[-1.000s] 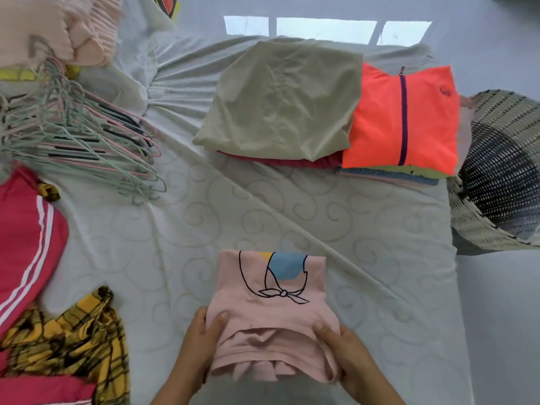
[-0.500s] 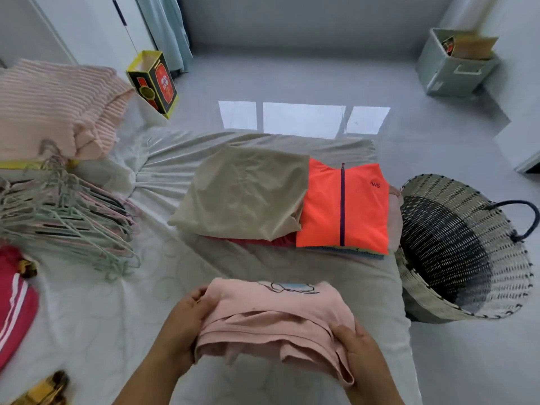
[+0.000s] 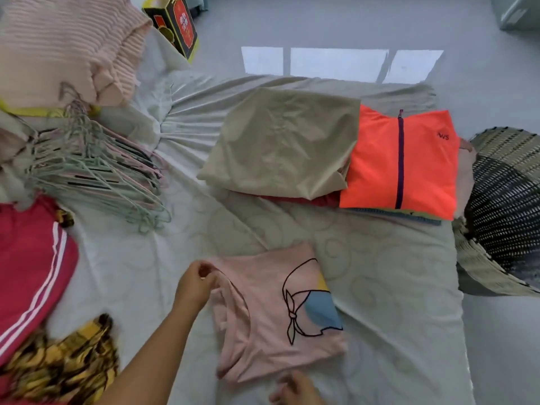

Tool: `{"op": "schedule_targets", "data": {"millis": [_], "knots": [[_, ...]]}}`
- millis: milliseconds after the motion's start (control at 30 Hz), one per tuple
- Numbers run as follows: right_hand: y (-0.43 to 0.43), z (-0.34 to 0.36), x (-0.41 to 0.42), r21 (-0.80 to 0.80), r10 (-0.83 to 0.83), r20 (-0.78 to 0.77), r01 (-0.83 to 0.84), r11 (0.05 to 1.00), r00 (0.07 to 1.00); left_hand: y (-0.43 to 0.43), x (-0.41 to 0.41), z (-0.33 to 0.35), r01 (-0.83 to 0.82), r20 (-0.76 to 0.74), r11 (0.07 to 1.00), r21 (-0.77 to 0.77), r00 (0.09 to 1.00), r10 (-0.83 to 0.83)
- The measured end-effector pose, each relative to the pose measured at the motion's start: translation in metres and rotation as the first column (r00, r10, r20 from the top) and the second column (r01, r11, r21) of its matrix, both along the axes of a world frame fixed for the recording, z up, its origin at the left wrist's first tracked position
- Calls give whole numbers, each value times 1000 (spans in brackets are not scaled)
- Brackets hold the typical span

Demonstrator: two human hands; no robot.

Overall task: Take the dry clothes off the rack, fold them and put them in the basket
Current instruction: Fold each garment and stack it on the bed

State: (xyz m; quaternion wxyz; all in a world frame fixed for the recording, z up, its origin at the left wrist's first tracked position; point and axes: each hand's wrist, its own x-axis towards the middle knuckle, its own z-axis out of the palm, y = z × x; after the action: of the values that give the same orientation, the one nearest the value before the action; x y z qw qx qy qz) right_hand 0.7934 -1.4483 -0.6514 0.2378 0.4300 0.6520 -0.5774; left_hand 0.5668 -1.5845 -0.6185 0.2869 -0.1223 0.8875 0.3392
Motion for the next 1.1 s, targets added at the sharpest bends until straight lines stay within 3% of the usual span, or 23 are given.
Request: {"op": "schedule_targets", "data": {"millis": [67, 133, 167, 233, 300, 333, 367, 400, 467, 533, 667, 767, 833, 900, 967, 1033, 1100], "knots": [[18, 7, -27, 14, 72, 10, -73, 997, 997, -19, 52, -13, -149, 89, 989, 8, 985, 148], [51, 2, -59, 282, 175, -34, -158, 946, 984, -28, 105, -20, -375, 187, 927, -1, 911, 368], [70, -4, -78, 382, 249, -31, -219, 898, 968, -31, 134, -41, -469, 305, 883, 12, 843, 443], [91, -13, -118, 513, 439, 33, -392, 764, 898, -54, 208, -162, -637, 536, 770, -42, 636, 555], [97, -17, -152, 579, 573, 62, -497, 646, 817, -42, 244, -219, -801, 548, 584, -131, 433, 716], [98, -20, -164, 582, 611, 84, -536, 611, 787, -29, 247, -205, -882, 573, 468, -52, 358, 737], [100, -25, -176, 564, 631, 125, -578, 590, 766, -11, 239, -165, -910, 607, 414, 12, 336, 720], [103, -31, -184, 542, 640, 157, -607, 580, 752, 15, 216, -118, -967, 683, 244, 76, 229, 694], [108, -34, -196, 475, 621, 134, -600, 643, 772, 48, 184, -69, -996, 686, 56, 68, 87, 722], [114, -31, -202, 382, 612, 134, -611, 694, 779, 51, 183, -87, -990, 674, 77, 122, 139, 726], [123, -2, -204, 310, 741, 214, -763, 567, 637, 61, 190, -82, -968, 650, 151, 201, 247, 719], [137, 16, -190, 240, 710, 97, -708, 664, 698, 74, 190, -79, -956, 672, 190, 225, 294, 680], [151, 30, -171, 101, 592, -12, -588, 802, 806, 73, 177, -61, -948, 640, 212, 238, 318, 699], [166, 54, -149, -68, 394, -76, -399, 914, 916, 76, 160, -34, -904, 481, 291, 313, 415, 772], [175, 72, -129, -202, 221, -105, -238, 950, 970, 71, 145, -5, -814, 366, 402, 420, 557, 745], [186, 96, -110, -292, 79, -149, -120, 949, 986, 78, 131, 28, -665, 308, 572, 480, 738, 600], [197, 117, -96, -347, -64, -206, -12, 938, 977, 88, 120, 57, -525, 281, 671, 524, 850, 445]]}}
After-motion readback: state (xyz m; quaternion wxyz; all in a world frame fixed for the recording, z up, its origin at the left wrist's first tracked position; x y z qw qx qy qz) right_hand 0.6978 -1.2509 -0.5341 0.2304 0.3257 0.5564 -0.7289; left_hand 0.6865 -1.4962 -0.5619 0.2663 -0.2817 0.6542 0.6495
